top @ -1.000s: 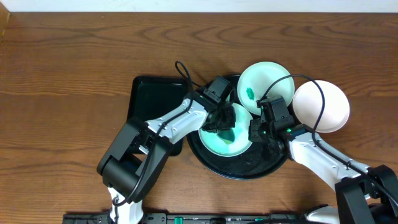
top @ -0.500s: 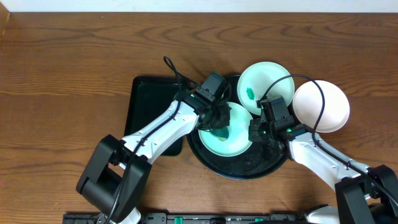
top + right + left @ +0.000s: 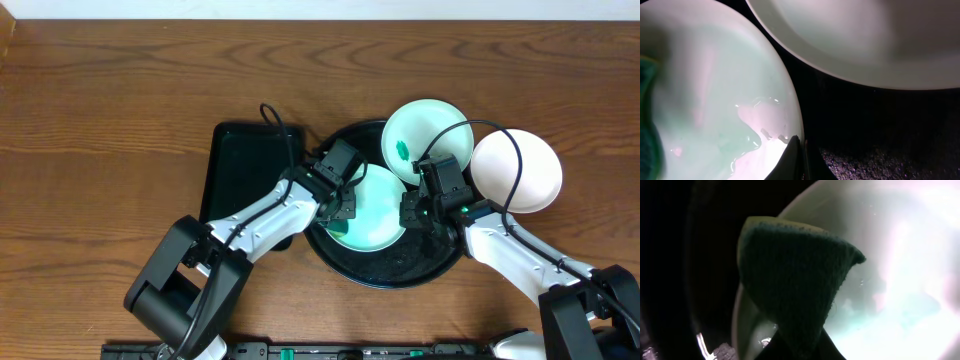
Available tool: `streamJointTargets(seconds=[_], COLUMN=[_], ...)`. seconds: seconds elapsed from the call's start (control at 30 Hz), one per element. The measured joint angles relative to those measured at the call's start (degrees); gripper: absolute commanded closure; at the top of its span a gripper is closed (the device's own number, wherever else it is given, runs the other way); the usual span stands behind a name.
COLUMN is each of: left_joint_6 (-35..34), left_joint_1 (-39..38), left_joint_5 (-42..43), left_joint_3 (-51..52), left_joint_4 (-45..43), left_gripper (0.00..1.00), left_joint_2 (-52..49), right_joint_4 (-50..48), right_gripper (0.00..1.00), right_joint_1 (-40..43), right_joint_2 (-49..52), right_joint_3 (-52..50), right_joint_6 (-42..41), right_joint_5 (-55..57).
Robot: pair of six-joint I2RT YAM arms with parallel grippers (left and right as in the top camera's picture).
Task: Clean dirty plates on tray and stack at the side
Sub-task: 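Continue scrubbing the tilted green plate with the left gripper's sponge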
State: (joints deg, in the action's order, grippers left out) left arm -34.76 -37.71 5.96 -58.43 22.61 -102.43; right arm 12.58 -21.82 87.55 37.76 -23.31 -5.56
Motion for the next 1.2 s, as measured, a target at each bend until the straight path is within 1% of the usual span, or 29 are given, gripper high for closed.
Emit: streamJointTargets(seconds=[0.2,0.43,0.63,0.8,0.9,1.0,1.2], left_joint_6=[-2.19,-3.50,-5.14,-4.96,-3.82,-2.62,-1.60], left_joint_1=[0.46,0.07,0.04,1.25,2.51,2.95,2.62], left_joint_5=[3.76,13.20,16.50,17.09,16.31,13.31,7.52], left_joint_3=[1.70,2.89,2.89,2.89,2.89,2.82,3.32], left_joint_4=[-3.91,-10.29,-13.77,-13.73,-13.09,-11.47,-8.07], left_gripper=[0.93,0.92,0.93,0.93,0.92,0.92,0.93], left_joint_2=[0.31,0.09,0.07,0.92,4.07,7.54,7.93], right_joint_4=[0.00,0.00,0.00,0.00,0.00,0.00,0.00], right_gripper=[0.99,0.99,0.99,0.99,0.99,0.99,0.99], right_joint_1=[0.00,0.00,0.00,0.00,0.00,0.00,0.00], right_joint_2=[0.00,0.00,0.00,0.00,0.00,0.00,0.00], right_joint_3=[0.00,0.00,0.00,0.00,0.00,0.00,0.00], right_joint_6=[0.00,0.00,0.00,0.00,0.00,0.00,0.00], right_joint_5=[0.00,0.00,0.00,0.00,0.00,0.00,0.00])
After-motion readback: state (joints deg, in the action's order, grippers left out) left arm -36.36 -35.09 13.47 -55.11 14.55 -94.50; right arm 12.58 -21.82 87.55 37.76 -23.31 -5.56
